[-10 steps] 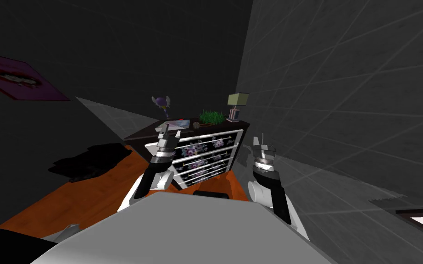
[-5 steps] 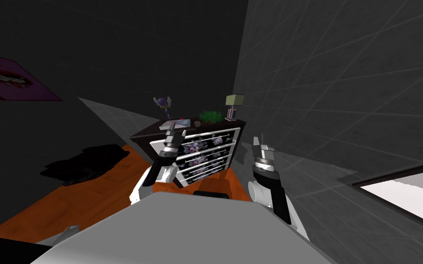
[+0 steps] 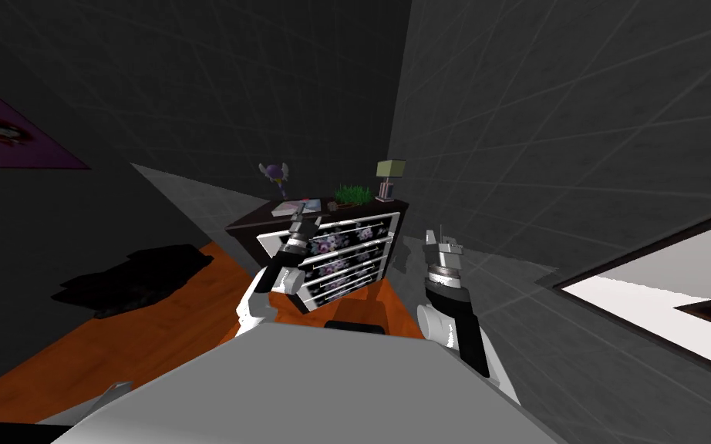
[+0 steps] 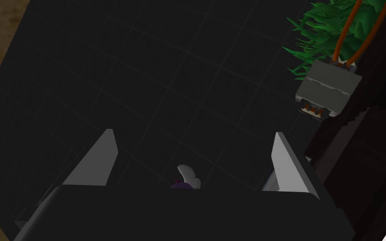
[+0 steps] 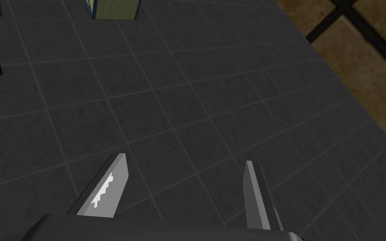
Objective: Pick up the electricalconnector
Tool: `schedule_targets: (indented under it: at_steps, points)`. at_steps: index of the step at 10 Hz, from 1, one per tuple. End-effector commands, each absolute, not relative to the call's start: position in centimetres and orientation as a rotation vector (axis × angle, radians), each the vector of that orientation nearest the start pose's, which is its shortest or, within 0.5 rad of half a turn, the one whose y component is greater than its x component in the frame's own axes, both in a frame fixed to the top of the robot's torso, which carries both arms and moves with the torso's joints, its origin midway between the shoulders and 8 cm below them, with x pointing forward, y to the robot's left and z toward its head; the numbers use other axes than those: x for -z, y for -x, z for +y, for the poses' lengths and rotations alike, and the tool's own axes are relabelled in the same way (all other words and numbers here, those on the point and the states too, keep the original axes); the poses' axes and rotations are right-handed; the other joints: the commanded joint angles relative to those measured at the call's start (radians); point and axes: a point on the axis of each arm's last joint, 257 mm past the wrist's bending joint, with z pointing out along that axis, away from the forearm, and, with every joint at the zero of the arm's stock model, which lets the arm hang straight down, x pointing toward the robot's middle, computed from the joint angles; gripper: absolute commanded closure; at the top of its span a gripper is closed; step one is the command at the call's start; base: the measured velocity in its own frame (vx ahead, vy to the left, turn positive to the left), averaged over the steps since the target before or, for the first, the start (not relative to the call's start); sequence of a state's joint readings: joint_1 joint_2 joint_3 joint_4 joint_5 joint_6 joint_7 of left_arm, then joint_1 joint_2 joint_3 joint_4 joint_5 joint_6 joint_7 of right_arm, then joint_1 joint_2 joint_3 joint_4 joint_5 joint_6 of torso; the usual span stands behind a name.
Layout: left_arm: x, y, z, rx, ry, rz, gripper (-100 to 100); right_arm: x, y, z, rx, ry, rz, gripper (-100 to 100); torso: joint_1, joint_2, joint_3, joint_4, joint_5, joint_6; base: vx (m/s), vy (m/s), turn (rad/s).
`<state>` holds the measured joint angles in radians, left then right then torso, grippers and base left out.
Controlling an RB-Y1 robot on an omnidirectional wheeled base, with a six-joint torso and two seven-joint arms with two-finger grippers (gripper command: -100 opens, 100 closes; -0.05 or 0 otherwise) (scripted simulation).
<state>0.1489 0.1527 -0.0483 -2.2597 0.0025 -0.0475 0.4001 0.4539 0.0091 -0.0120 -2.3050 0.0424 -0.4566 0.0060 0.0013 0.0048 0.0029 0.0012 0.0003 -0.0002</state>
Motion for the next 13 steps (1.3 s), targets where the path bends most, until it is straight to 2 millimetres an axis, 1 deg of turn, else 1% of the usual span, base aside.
schedule_targets:
  at_steps: [1,2,3,4,5,6,8,9,10,11,12,13]
  points:
    - [-4.5,-45.6,20.7,1.783,0.910,0.786,-100,-4.2,-34.9,-27.4,-1.278,-0.617,0.611,0,0.000,0.000,0.000,0.000,0.000,0.000,-0.095,0.022,-0.078]
    - [-4.3,-46.1,20.5,1.775,0.929,0.801,-100,-4.2,-34.9,-27.4,-1.278,-0.617,0.611,0,0.000,0.001,0.000,0.000,0.000,0.000,-0.071,0.028,-0.044]
    - [-3.6,-47.2,19.8,1.815,0.979,0.815,-100,-4.2,-34.9,-27.4,-1.278,-0.617,0.611,0,0.001,0.000,0.000,0.000,0.000,0.000,-0.085,0.029,-0.084]
    - [-4.3,-47.6,19.4,1.819,0.976,0.821,-100,-4.2,-34.9,-27.4,-1.278,-0.617,0.611,0,0.001,0.000,0.000,0.000,0.000,0.000,-0.072,0.023,-0.042]
    - [-4.0,-47.8,19.5,1.813,0.988,0.829,-100,-4.2,-34.9,-27.4,-1.278,-0.617,0.611,0,0.001,-0.001,0.000,0.000,0.000,0.000,-0.024,0.007,0.008]
    - [-3.7,-49.0,18.5,1.854,1.033,0.844,-100,-4.2,-34.9,-27.4,-1.278,-0.617,0.611,0,0.000,-0.003,-0.001,-0.001,0.000,0.000,-0.047,0.006,-0.061]
    - [-3.7,-49.5,18.3,1.845,1.050,0.860,-100,-4.2,-34.9,-27.4,-1.278,-0.617,0.611,0,0.000,-0.002,-0.001,0.000,0.000,0.000,-0.044,0.010,-0.030]
    - [-3.5,-50.7,17.3,1.882,1.096,0.878,-100,-4.2,-34.9,-27.4,-1.278,-0.617,0.611,0,0.000,-0.003,-0.002,-0.001,0.000,0.000,-0.054,0.017,-0.078]
    - [-3.7,-51.0,17.0,1.878,1.103,0.889,-100,-4.2,-34.9,-27.4,-1.278,-0.617,0.611,0,0.000,-0.002,-0.001,-0.001,0.000,0.000,-0.057,0.011,-0.050]
    - [-3.0,-52.1,16.2,1.906,1.157,0.908,-100,-4.2,-34.9,-27.4,-1.278,-0.617,0.611,0,0.000,-0.002,-0.001,0.000,0.000,0.000,-0.068,0.011,-0.056]
    - [-3.7,-52.5,15.7,1.907,1.155,0.920,-100,-4.2,-34.9,-27.4,-1.278,-0.617,0.611,0,0.000,-0.001,-0.001,0.000,0.000,0.000,-0.060,0.012,-0.047]
    - [-3.2,-52.7,15.7,1.893,1.176,0.933,-100,-4.2,-34.9,-27.4,-1.278,-0.617,0.611,0,0.000,-0.002,-0.001,0.000,0.000,0.000,-0.027,0.007,-0.003]
